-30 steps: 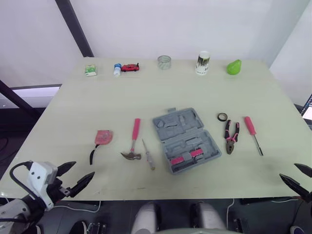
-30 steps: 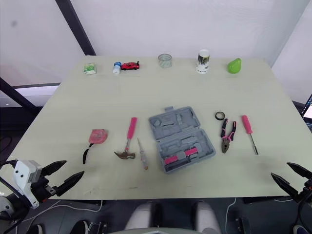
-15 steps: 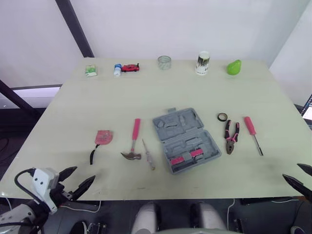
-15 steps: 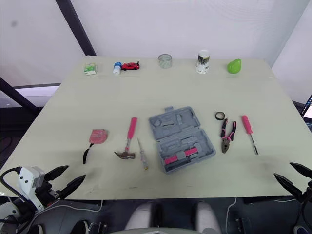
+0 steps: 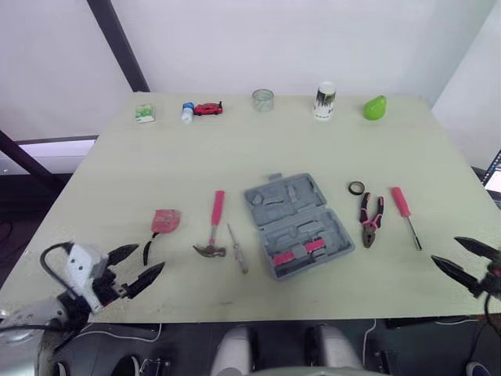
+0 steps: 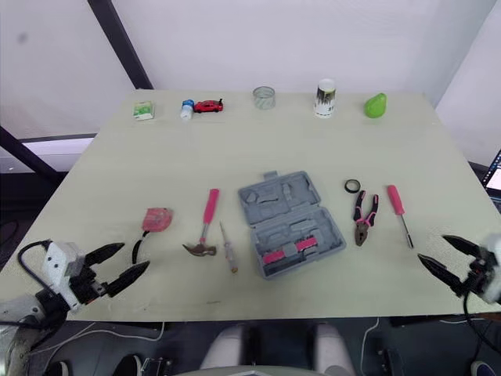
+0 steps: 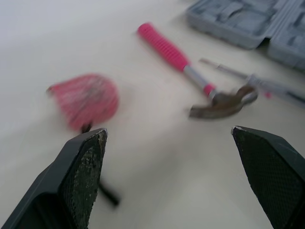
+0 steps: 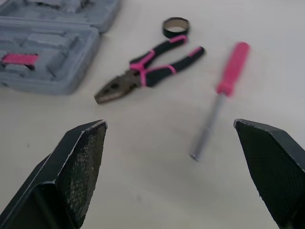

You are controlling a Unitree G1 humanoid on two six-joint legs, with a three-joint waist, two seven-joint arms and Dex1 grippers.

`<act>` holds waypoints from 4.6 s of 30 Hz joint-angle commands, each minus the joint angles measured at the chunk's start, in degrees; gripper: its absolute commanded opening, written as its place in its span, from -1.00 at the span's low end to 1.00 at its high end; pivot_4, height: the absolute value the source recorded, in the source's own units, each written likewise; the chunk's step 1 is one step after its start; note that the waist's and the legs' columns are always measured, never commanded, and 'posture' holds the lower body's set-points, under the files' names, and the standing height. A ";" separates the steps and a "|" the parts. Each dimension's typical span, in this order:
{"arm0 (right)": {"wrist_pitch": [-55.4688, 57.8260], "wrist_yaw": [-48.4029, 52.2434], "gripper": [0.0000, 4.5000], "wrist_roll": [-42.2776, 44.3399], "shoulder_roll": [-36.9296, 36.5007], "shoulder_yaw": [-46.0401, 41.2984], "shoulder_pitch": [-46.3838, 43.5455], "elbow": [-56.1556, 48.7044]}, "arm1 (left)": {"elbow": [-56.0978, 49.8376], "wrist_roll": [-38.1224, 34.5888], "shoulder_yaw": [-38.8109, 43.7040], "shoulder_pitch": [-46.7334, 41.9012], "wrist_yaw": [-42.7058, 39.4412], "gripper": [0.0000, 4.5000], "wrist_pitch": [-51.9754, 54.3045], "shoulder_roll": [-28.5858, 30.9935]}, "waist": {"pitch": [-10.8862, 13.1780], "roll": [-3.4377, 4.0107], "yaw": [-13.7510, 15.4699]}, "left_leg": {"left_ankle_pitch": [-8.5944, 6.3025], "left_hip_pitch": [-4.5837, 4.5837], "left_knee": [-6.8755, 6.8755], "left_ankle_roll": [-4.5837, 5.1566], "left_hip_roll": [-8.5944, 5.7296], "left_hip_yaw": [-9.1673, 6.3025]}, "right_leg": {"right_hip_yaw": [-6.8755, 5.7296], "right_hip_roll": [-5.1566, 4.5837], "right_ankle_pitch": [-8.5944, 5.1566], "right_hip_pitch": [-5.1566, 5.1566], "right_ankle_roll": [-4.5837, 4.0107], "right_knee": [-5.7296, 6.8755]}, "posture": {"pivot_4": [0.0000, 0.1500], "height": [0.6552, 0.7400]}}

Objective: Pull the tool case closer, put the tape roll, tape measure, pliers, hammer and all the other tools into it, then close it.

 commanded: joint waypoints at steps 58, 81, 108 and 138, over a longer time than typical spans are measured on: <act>-12.77 1.27 -0.99 -35.97 20.15 35.42 -56.94 48.42 | 25.28 15.82 -33.08 -40.52 -14.62 -1.00 3.95 -7.44 | 0.31 0.33 -0.49 | 0.01 -0.35 0.51 -0.01 0.04 -0.03 | -0.09 0.18 0.04 -0.16 0.05 0.38 | 1.00 1.00; -11.39 2.94 -0.99 -35.68 20.96 35.09 -55.81 45.61 | 35.21 20.60 -35.30 -46.45 -11.20 -1.00 0.28 -12.84 | 0.31 0.34 -0.53 | 0.01 -0.35 0.51 -0.02 0.04 -0.03 | -0.09 0.19 0.04 -0.16 0.06 0.39 | 1.00 1.00; 21.92 8.88 -0.99 -25.14 15.66 34.91 -30.14 -2.06 | 15.45 18.66 -35.78 -32.23 -16.14 -1.00 7.71 -4.72 | 0.31 0.35 -0.31 | -0.01 -0.32 0.51 0.00 0.06 -0.10 | -0.09 0.22 0.03 -0.15 0.06 0.39 | 1.00 1.00; 33.76 -2.17 -0.99 -16.37 14.27 36.53 -18.30 -19.91 | -1.30 14.47 -34.08 -18.34 -13.65 -1.00 14.08 3.74 | 0.31 0.33 -0.06 | -0.01 -0.32 0.51 0.01 0.08 -0.13 | -0.09 0.25 0.02 -0.16 0.04 0.38 | 1.00 1.00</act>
